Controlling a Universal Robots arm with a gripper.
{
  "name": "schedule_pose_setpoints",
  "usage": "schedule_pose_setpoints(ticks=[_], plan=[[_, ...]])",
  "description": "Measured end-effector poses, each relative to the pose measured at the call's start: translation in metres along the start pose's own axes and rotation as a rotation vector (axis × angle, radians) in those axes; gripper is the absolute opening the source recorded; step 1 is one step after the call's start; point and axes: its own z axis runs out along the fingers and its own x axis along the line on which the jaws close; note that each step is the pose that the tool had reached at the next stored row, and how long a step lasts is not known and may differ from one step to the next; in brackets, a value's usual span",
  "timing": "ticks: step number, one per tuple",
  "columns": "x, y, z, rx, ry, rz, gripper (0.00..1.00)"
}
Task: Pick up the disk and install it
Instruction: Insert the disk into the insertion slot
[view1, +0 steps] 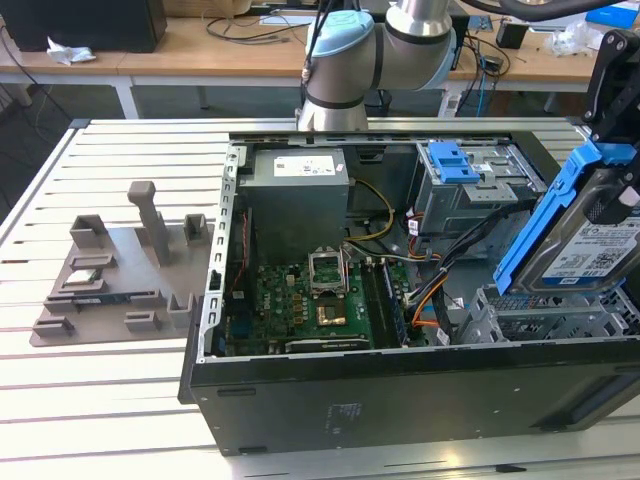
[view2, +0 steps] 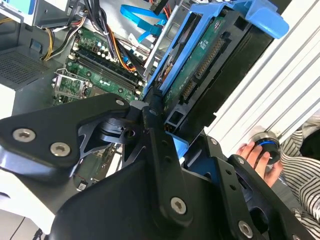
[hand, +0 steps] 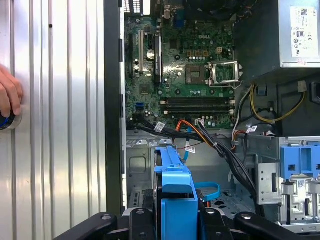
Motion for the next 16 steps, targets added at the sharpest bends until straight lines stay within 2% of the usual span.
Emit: schedule_pose_setpoints(ticks=[5, 8, 11, 13, 16], plan=[[0.0, -0.0001, 0.0008, 0.0, -0.0001, 0.0, 0.37], [0.0002, -0.0001, 0.0044, 0.0, 0.0003, 0.0, 0.37], [0.0002, -0.0012, 0.0129, -0.0001, 0.0002, 0.0, 0.37], [-0.0046, -0.0015, 0.0191, -0.0002, 0.0002, -0.002, 0.37], [-0.0044, -0.0025, 0.0292, -0.0002, 0.0022, -0.003, 0.37]])
